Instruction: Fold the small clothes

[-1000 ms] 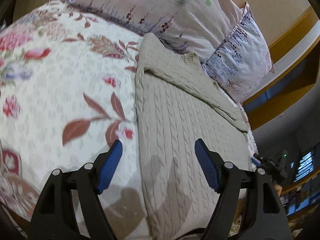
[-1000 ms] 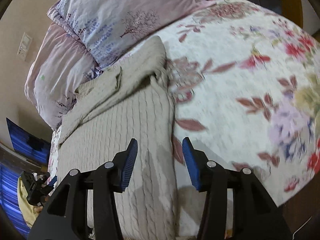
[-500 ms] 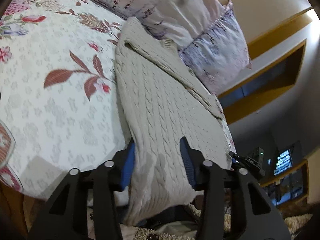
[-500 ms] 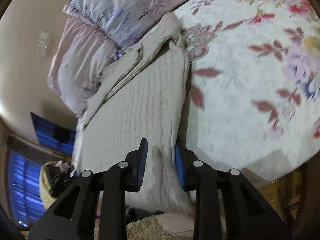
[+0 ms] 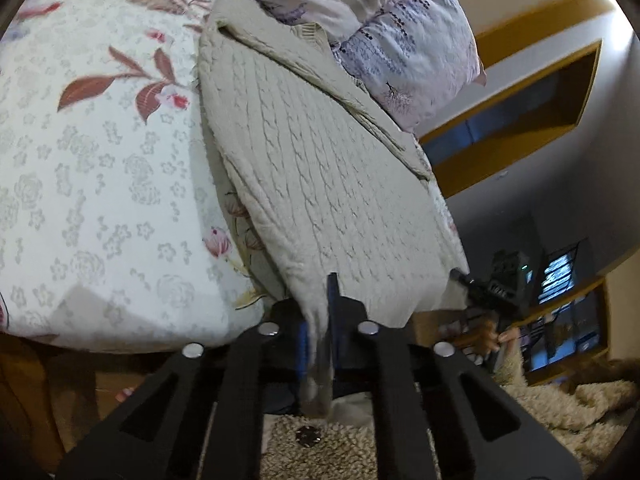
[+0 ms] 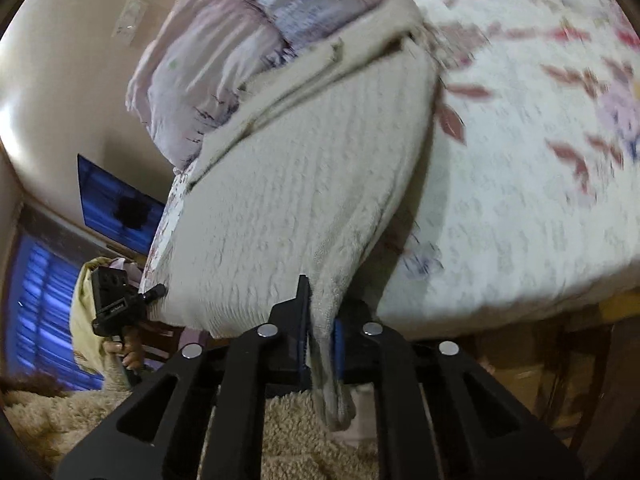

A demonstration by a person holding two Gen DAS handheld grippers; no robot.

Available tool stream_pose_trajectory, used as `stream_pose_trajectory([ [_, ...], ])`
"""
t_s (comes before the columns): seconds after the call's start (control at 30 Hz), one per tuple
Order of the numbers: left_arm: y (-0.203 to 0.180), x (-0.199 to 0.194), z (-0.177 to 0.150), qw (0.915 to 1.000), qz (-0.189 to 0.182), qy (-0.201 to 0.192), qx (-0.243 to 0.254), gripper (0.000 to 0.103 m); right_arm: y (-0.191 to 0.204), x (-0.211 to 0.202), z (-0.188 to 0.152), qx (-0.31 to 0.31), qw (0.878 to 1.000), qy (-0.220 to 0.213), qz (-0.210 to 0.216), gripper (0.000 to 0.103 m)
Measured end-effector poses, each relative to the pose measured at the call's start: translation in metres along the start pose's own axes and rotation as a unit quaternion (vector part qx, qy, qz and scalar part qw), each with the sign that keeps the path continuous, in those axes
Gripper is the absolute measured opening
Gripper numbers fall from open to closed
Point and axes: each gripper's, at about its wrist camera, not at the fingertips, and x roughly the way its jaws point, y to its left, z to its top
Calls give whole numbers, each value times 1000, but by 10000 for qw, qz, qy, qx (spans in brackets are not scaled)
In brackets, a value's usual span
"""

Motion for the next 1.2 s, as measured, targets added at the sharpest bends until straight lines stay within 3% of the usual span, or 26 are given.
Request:
stream_pose_trajectory([
  [0.17,-10,-10,11,9992,98,-331,212,6,22,-13,15,-476,9955,-761,-296,9],
  [0.33,-17,-29,34,9955,311,-831,341,6,40,-29,30,-949,9809,-1587,-602,7],
  [0.5,-22,-36,65,9903,628,-1195,343,6,47,-37,40,-1184,9673,-2078,-841,7],
  [0.77,-33,-29,118,9848,888,-1446,383,6,56,-34,63,-1411,9571,-2313,-1029,7],
  [1.2,-46,-8,194,9762,1171,-1750,520,6,61,-14,130,-1541,9451,-2545,-1350,7],
])
